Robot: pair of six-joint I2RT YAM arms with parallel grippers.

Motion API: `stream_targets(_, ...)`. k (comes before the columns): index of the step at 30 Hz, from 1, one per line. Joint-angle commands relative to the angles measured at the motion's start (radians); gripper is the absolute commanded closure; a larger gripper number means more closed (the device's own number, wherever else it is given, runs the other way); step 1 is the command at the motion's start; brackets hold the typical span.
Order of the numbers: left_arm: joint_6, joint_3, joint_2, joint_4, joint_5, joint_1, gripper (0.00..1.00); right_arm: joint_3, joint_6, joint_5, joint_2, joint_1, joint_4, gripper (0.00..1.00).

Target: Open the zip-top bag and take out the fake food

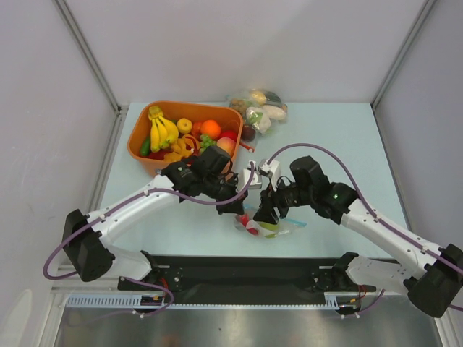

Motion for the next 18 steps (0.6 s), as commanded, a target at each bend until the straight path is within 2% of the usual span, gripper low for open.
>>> stream_targets(1,0.020,0.040,-0.017,0.046,0.013,-0.007,1.00,-0.026,0.035,0.044,-0.004,0.021,0.072,0.42)
stream_targets(2,0.018,0.038,-0.021,0.052,0.010,-0.007,1.00,-0.032,0.041,0.044,-0.006,0.021,0.086,0.53)
stream_targets(4,0.012,0.024,-0.029,0.077,-0.008,-0.007,0.97,-0.040,0.043,0.044,-0.011,0.021,0.097,0.67)
stream_targets(5,-0.003,0.014,-0.035,0.090,-0.018,-0.007,0.89,-0.040,0.040,0.044,-0.011,0.021,0.097,0.84)
stream_targets(7,-0.029,-0.031,-0.055,0.155,-0.032,-0.007,0.70,-0.037,0.032,0.050,-0.012,0.021,0.087,0.97)
stream_targets(8,-0.063,-0.051,-0.084,0.184,-0.039,-0.005,0.59,-0.037,0.029,0.050,-0.012,0.016,0.083,1.00)
stream_targets(11,-0.135,-0.176,-0.159,0.358,-0.065,0.001,0.43,-0.072,0.044,-0.009,-0.026,-0.019,0.106,1.00)
stream_targets(18,-0.288,-0.347,-0.286,0.621,-0.041,0.073,0.35,-0.126,0.109,-0.162,-0.084,-0.134,0.212,1.00)
